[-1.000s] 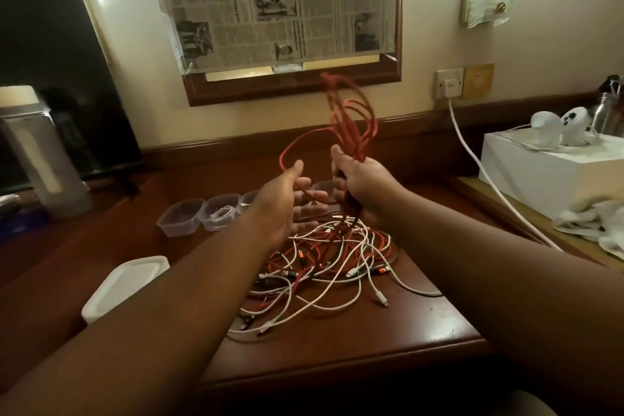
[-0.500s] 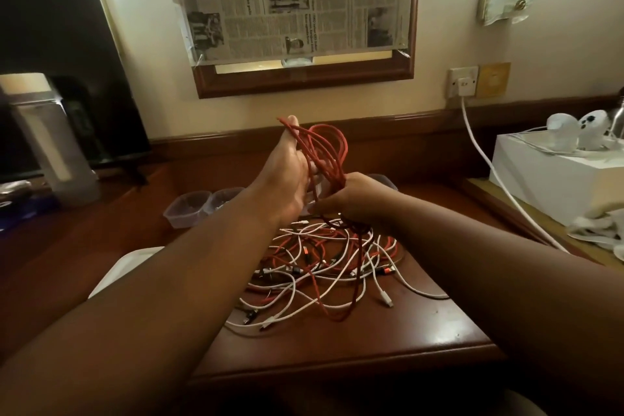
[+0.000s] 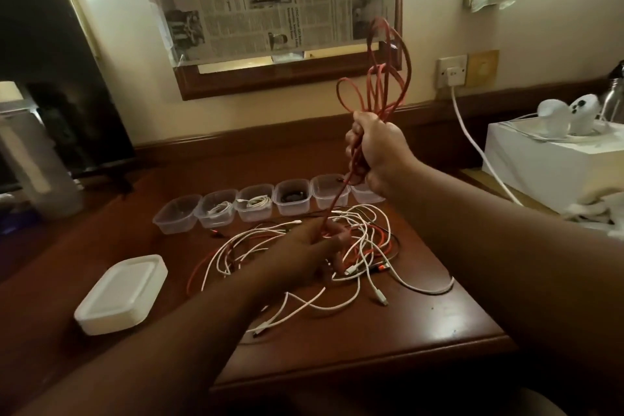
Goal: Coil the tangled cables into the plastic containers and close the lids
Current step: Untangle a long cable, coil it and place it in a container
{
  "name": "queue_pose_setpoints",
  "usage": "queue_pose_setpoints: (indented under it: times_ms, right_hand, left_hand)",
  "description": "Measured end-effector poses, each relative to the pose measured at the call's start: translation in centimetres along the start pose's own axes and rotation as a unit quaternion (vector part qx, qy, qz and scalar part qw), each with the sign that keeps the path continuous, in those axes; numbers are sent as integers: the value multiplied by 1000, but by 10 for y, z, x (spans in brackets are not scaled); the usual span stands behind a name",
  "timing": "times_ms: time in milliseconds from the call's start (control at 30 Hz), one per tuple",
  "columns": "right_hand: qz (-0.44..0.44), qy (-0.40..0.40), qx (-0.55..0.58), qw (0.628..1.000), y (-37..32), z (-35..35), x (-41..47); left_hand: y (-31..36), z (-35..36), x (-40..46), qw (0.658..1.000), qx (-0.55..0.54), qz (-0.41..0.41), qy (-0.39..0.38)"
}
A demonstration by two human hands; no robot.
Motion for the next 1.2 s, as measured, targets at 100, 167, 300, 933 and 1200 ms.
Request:
queue_pose_setpoints:
  times_ms: [100, 167, 300, 933, 1200]
  right_hand:
    - [-31, 20, 7, 999, -15, -15, 8]
    - [-43, 18, -2, 999, -24, -23, 10]
    - [-53, -7, -131, 990, -29, -23, 1]
    - [-116, 56, -181, 975, -18, -39, -12]
    - [-106, -64, -169, 978, 5, 7, -26]
  left_hand:
    - [4, -34, -2, 991, 79, 19, 103]
    - [14, -67, -1, 981, 49, 51, 183]
    - [37, -121, 5, 945, -159, 59, 280]
    - [56, -168, -20, 913, -57, -4, 404]
    - [84, -110, 7, 925, -274, 17, 262]
Point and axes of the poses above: each hand's wrist, its own x-axis towards the middle knuckle, its own z-axis out of the palm, y = z × x, the point moved 5 cm from there along x, towards the middle knuckle, and after that the axes turned 1 degree about x, right-handed, at the moved point
